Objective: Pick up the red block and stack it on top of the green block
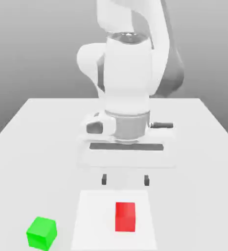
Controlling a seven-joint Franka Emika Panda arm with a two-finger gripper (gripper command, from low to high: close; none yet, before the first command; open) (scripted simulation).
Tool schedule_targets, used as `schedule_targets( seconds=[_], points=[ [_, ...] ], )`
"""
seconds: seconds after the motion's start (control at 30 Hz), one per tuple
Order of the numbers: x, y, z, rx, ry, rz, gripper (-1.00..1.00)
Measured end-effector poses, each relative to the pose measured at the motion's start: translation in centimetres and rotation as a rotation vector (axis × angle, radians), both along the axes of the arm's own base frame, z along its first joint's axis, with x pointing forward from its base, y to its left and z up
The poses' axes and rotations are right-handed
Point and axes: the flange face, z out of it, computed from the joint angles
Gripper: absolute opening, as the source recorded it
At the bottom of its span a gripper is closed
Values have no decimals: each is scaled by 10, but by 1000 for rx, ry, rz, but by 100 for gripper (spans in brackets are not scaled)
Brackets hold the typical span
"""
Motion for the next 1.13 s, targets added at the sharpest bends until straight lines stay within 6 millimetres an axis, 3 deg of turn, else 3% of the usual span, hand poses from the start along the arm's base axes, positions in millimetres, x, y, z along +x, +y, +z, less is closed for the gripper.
schedule_targets(
  seconds=[0.2,0.23,0.47,0.63,0.7,0.87,0.93,1.0,1.03,1.13],
  points=[
    [-8,1,-75,2,36,-3,0],
    [-8,1,-83,2,37,-3,-100],
    [-8,1,-84,2,36,-3,-100],
    [-8,1,-34,2,36,-3,-100],
    [5,-32,-19,4,37,-108,-100],
    [27,-155,4,12,36,-472,-100],
    [30,-190,-11,14,35,-568,-100],
    [29,-199,-36,14,35,-592,-100],
    [29,-200,-45,13,35,-597,100],
    [29,-200,-45,13,35,-597,100]
  ],
)
